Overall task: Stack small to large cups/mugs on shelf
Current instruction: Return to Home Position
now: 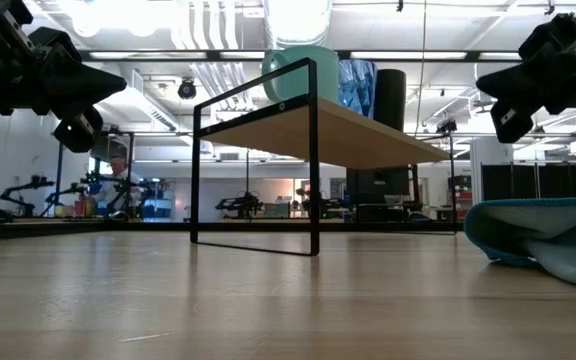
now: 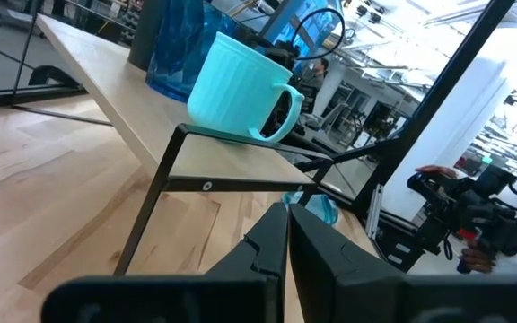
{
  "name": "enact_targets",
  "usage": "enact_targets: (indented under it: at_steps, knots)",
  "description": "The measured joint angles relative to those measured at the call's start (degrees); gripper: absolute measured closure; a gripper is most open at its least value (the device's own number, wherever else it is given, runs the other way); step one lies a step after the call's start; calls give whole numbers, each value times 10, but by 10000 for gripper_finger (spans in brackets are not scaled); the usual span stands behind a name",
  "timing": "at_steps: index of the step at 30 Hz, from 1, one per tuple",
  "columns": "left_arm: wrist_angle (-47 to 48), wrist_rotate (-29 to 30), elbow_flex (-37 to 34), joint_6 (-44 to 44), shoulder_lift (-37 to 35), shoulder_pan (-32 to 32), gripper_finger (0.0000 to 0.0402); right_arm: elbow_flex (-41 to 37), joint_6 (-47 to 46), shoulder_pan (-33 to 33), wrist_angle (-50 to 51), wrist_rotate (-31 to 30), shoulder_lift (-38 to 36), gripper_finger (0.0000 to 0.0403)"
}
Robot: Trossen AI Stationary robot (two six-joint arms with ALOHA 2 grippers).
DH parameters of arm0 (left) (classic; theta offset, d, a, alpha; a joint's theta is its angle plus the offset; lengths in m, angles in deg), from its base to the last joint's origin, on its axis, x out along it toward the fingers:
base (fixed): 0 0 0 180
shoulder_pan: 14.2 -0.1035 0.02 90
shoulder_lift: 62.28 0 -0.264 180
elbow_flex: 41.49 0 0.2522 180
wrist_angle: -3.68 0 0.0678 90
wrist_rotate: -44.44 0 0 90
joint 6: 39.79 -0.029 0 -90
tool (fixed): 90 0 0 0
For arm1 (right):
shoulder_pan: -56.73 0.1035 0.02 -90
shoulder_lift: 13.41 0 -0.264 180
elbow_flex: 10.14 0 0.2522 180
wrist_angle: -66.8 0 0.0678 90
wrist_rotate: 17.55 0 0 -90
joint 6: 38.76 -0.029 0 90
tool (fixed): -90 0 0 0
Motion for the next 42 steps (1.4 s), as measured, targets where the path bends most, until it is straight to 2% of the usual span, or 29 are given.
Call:
enact_targets:
  at_steps: [3, 23, 42]
  knots:
    - [0, 0, 0, 0, 0, 0, 402, 0, 3, 0, 2, -18, -1, 394]
    - [0, 0, 0, 0, 0, 0, 402, -1, 104, 0, 2, -18, -1, 394]
    - [0, 0, 0, 0, 0, 0, 402, -1, 72, 0, 2, -17, 18, 394]
